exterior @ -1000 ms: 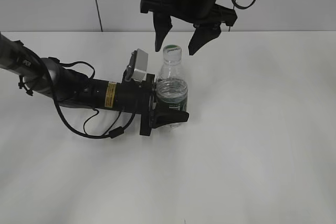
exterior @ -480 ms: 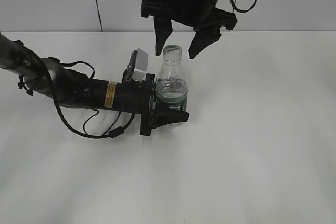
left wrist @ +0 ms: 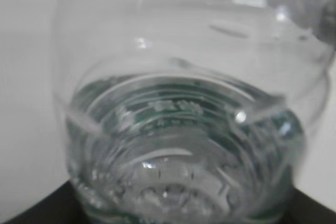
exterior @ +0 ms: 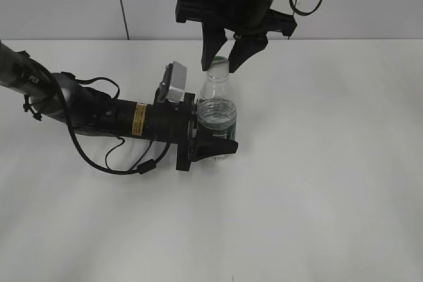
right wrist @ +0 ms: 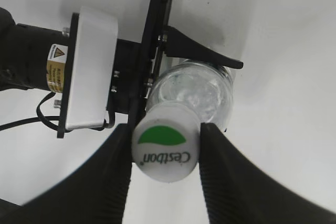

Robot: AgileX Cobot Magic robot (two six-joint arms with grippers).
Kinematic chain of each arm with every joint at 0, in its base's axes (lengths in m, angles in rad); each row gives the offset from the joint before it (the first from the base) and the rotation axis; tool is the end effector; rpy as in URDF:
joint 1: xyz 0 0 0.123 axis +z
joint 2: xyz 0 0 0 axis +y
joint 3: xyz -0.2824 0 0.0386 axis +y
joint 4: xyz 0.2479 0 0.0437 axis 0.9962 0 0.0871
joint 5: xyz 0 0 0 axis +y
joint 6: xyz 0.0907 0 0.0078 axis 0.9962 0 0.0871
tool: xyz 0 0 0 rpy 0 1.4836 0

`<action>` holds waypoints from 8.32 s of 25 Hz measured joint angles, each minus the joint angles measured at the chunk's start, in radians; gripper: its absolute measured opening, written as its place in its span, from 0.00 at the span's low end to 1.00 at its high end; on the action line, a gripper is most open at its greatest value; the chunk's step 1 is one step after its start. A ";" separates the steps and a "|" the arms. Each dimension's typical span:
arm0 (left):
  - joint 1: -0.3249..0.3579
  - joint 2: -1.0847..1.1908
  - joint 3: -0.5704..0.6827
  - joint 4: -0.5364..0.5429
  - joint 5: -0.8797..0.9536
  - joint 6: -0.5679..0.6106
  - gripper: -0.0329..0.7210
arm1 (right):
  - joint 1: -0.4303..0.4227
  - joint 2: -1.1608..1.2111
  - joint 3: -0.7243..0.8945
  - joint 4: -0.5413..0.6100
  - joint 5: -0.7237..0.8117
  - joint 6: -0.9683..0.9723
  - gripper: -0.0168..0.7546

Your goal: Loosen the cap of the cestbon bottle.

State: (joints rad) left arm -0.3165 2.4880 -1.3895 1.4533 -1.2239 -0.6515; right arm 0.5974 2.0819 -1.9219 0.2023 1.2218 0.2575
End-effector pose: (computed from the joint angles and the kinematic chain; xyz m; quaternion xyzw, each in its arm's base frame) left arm 0.3768 -0.2128 0.0422 0.5410 0.5676 -0.4624 0.4140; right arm 0.3610 0.2664 0.2682 -0.1458 0.9748 0.1466 0.0837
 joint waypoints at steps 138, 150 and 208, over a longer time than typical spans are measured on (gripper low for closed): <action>0.001 0.000 0.000 0.011 -0.007 0.000 0.59 | -0.457 -0.058 0.596 -0.071 -0.529 -0.318 0.63; 0.000 0.006 0.003 -0.184 0.072 -0.003 0.59 | -0.457 -0.091 0.478 -0.094 -0.443 -0.318 0.63; -0.001 -0.401 0.006 -0.063 0.317 -0.582 0.74 | -0.457 -0.092 0.384 -0.093 -0.325 -0.317 0.63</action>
State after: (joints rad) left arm -0.3172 2.0870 -1.3840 1.3903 -0.9066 -1.2332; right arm 0.1405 1.9899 -1.5377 0.1097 0.8972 -0.0599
